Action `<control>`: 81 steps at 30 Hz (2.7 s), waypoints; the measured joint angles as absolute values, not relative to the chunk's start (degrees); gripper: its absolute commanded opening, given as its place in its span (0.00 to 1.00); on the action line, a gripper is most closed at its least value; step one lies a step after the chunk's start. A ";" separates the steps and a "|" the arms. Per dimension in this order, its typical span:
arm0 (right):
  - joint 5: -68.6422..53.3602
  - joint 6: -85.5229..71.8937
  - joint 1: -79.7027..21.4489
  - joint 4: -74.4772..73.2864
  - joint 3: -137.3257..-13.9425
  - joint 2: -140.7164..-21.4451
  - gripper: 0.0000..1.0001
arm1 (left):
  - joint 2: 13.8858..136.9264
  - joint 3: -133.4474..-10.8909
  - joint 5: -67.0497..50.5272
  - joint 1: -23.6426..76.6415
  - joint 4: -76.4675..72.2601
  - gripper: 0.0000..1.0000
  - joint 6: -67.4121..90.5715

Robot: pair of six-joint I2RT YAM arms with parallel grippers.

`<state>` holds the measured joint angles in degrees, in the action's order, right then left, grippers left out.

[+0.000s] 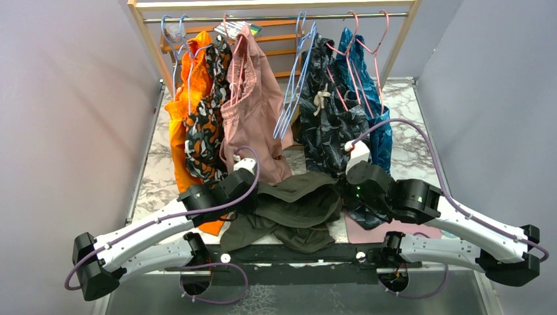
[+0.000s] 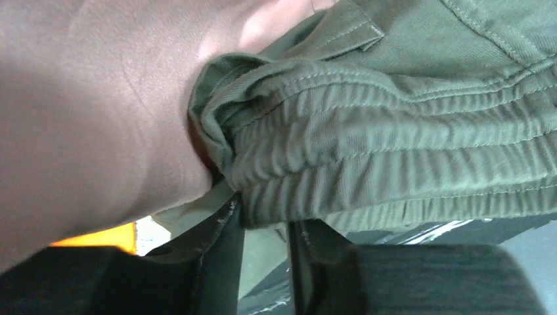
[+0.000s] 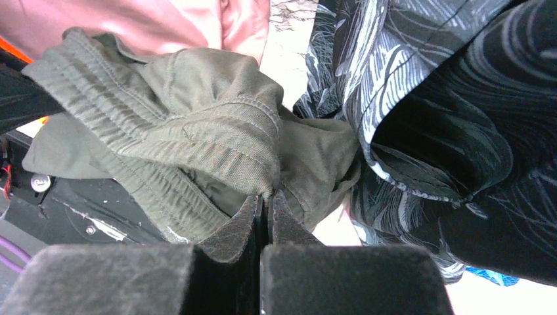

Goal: Place the shorts on the hanger
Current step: Adjust the shorts at the center of the board.

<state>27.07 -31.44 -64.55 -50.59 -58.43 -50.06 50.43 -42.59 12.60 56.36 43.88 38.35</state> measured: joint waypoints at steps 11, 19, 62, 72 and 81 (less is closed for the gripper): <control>21.93 -25.04 -64.55 -51.00 -64.49 -45.45 0.01 | 44.80 -55.07 12.82 56.36 46.92 0.00 33.74; 17.17 -16.99 -64.55 -52.21 -82.06 -44.58 0.01 | 42.78 -76.99 10.17 56.36 50.06 0.00 25.21; -1.83 -6.02 -64.93 -45.08 -95.85 -40.99 0.01 | 51.70 -99.33 -9.65 56.47 41.95 0.00 12.19; 5.32 -7.01 -64.93 -51.79 -90.80 -44.25 0.01 | 48.18 -84.14 -7.86 56.47 43.35 0.00 15.03; 15.97 -16.05 -64.93 -53.36 -76.77 -45.06 0.01 | 45.78 -69.65 -1.43 56.47 42.92 0.00 23.42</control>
